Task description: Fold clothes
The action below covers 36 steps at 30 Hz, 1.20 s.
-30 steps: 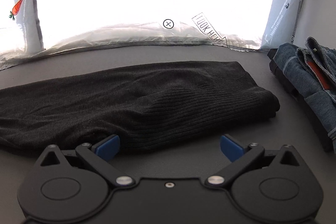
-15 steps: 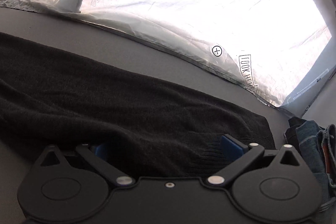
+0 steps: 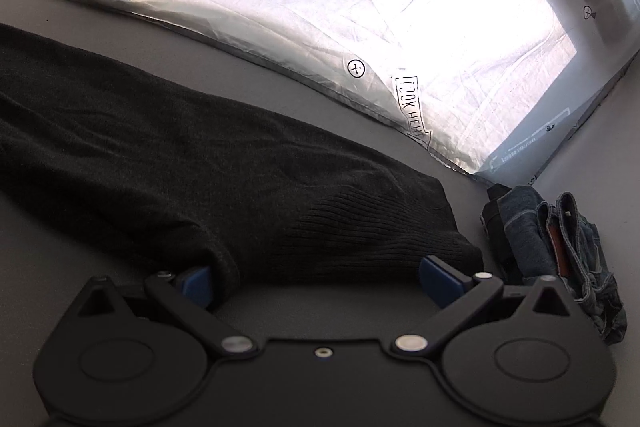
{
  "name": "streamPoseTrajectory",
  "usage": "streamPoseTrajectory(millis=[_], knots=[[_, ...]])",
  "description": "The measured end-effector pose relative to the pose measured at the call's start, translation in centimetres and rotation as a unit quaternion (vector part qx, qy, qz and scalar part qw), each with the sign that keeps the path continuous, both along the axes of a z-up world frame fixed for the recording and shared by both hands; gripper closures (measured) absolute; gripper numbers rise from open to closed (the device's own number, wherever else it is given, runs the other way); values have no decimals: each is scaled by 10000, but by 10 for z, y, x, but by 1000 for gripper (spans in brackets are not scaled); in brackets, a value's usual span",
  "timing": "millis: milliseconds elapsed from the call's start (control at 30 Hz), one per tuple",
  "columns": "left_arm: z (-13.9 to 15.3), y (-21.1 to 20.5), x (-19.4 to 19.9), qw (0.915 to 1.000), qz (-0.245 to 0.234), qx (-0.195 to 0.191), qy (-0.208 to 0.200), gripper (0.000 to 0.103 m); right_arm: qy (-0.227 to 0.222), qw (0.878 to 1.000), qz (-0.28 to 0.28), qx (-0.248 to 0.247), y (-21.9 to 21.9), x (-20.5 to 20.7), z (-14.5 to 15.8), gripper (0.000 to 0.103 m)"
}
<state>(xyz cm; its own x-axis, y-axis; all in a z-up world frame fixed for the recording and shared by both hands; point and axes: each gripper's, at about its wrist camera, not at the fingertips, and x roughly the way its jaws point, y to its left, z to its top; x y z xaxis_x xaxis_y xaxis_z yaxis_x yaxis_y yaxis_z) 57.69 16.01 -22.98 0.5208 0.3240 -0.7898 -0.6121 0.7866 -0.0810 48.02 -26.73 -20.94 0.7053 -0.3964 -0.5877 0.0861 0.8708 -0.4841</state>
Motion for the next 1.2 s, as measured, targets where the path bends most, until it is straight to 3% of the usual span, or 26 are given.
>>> streamPoseTrajectory(millis=[200, 300, 367, 467, 533, 567, 600, 700, 800, 933, 1000, 1100, 1133, 1167, 1200], knots=[[2, 6, -2, 9998, 35, -179, -71, 92, 134, 9996, 193, 167, 11, -14, 8, 0], [6, 7, -3, 9994, 75, -320, -42, 89, -67, 9961, 25, 876, 0, -12, 20, 0], [11, 5, -7, 9992, 50, -389, -80, 79, -266, 9888, -40, 1471, -11, -6, 31, 1], [15, 3, -14, 9986, -1, -486, -203, 75, -373, 9747, 17, 2204, -22, 9, 39, 21], [15, 4, -19, 9981, 28, -572, -240, 71, -261, 9659, 118, 2573, -24, 19, 36, 48], [14, 4, -20, 9981, 43, -574, -233, 68, -188, 9630, 137, 2684, -25, 24, 34, 73], [12, 5, -21, 9981, 61, -570, -211, 68, -126, 9616, 129, 2739, -24, 27, 29, 90], [8, 10, -25, 9977, 146, -637, -157, 67, -40, 9606, 102, 2776, -21, 29, 18, 97], [6, 13, -27, 9969, 216, -717, -228, 58, 120, 9619, 47, 2730, -20, 29, 6, 97], [2, 15, -23, 9964, 243, -736, -336, 44, 167, 9723, 214, 2321, -10, 24, -4, 98], [0, 15, -19, 9964, 287, -693, -390, 42, 196, 9752, 210, 2192, -6, 25, -4, 97], [-1, 14, -14, 9961, 383, -621, -496, 44, 162, 9717, 69, 2354, -10, 25, -3, 97], [-2, 13, -14, 9952, 443, -639, -586, 51, 155, 9701, 34, 2424, -13, 26, -3, 97], [-3, 14, -15, 9936, 516, -704, -714, 74, 153, 9685, 9, 2484, -14, 26, -3, 97], [-5, 15, -16, 9915, 584, -818, -832, 85, 150, 9670, -16, 2544, -16, 26, -3, 97]])
